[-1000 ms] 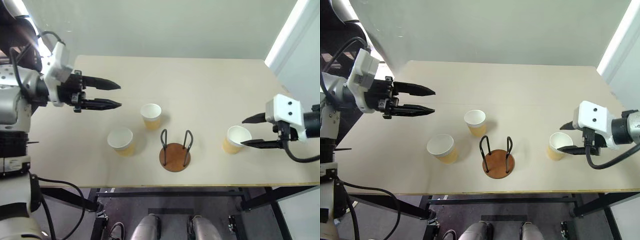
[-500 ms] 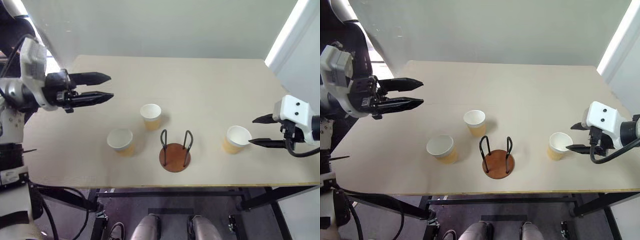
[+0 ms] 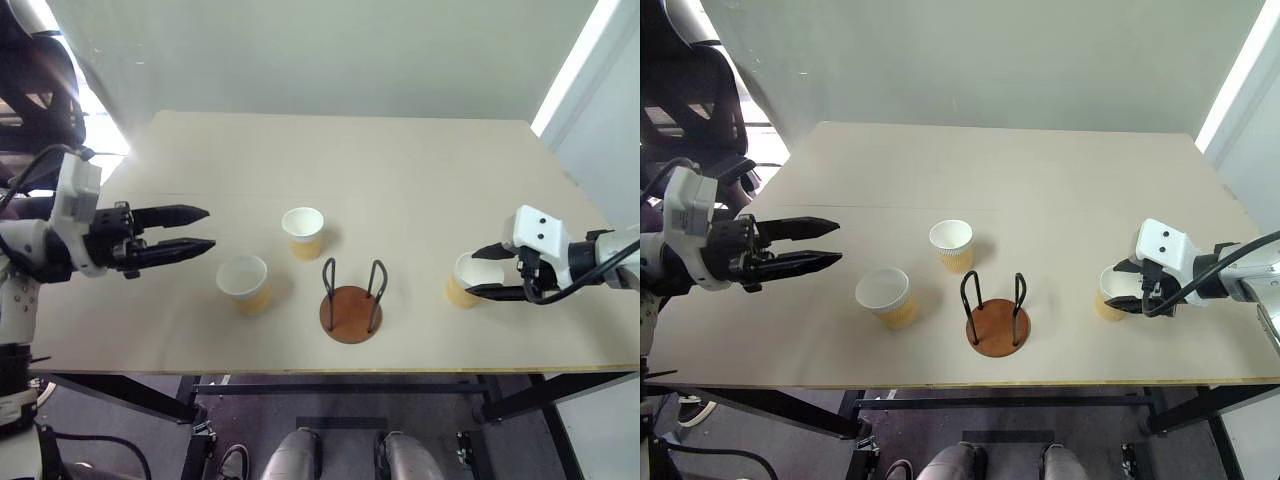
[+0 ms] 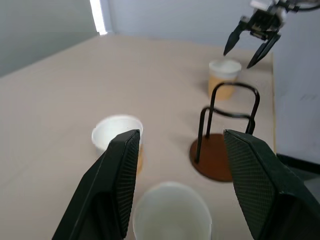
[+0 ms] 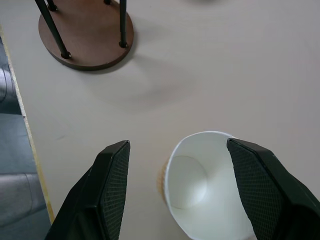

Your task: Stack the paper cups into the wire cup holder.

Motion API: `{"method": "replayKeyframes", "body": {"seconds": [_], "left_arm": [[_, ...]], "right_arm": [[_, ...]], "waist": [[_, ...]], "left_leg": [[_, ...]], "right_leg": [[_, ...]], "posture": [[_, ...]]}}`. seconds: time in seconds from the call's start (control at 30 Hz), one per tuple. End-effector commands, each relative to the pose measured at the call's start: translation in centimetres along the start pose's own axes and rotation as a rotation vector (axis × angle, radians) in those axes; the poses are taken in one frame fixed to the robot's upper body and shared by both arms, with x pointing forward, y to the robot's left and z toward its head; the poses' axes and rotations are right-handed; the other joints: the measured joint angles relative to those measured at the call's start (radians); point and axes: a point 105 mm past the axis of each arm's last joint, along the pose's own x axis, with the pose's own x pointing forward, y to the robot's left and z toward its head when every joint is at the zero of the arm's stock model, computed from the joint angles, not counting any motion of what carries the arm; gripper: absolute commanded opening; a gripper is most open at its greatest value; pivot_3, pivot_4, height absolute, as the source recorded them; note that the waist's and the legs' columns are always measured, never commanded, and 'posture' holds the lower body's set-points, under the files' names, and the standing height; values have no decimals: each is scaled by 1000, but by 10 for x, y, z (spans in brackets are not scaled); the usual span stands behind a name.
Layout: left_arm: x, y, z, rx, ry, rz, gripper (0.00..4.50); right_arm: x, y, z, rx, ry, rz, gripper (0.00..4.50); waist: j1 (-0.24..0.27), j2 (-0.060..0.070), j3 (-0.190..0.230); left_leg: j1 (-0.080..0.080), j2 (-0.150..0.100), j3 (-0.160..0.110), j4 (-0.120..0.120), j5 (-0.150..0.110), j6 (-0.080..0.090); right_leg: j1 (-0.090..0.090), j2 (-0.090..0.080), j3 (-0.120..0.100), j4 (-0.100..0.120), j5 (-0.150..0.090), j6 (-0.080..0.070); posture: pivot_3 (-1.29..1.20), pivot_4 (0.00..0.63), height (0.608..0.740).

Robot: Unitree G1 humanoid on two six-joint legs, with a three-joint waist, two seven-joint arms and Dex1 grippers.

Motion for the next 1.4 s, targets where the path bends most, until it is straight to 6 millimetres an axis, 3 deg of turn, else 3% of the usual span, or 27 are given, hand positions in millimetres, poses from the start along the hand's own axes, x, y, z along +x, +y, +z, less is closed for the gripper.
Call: {"method": "replayKeyframes", "body": {"seconds": [0.03, 0.13, 0.6, 0.9, 1.0, 1.13, 1.4], "left_arm": [[-9, 0, 14, 62, -11, 29, 2831], [-6, -5, 13, 63, -8, 8, 2831], [3, -15, 21, 87, -35, -20, 2831], [2, -15, 20, 77, -20, -12, 2831], [2, -16, 20, 77, -20, -13, 2831], [1, -15, 19, 74, -15, -11, 2831], [4, -15, 17, 71, -17, -21, 2831]], "right_arm": [[2, 1, 5, -35, -6, 0, 3150], [9, 2, -1, -28, 11, 15, 3150], [27, -4, -16, -30, 47, 31, 3150], [32, -1, -19, -30, 46, 54, 199], [29, -1, -17, -39, 42, 58, 53], [8, -6, 14, -109, -26, 50, 53], [-50, 0, 141, -317, -367, 46, 53]], "waist": [[0, 0, 0], [-1, 0, 0], [-1, 0, 0], [-1, 0, 0], [-1, 0, 0], [-2, 0, 0], [-9, 0, 0]], "left_leg": [[0, 0, 0, 0, -1, -1], [0, 0, 0, 0, -4, -8], [1, 0, 0, 0, -4, -9], [1, 0, 0, 0, -4, -9], [1, 0, 0, 0, -4, -9], [1, 0, 0, 0, -4, -9], [1, 1, 0, -3, -3, -11]], "right_leg": [[0, 0, 0, 0, 0, 0], [0, 0, 0, 0, 1, -2], [0, 0, 0, 1, 2, -4], [0, 0, 0, 1, 2, -4], [0, 0, 0, 1, 3, -4], [0, 0, 0, 1, 3, -4], [-2, 1, 0, 1, 1, -7]], "posture": [[0, 150, 740], [0, 150, 740], [0, 150, 740], [0, 150, 740], [0, 150, 740], [0, 150, 740], [0, 150, 740]]}}
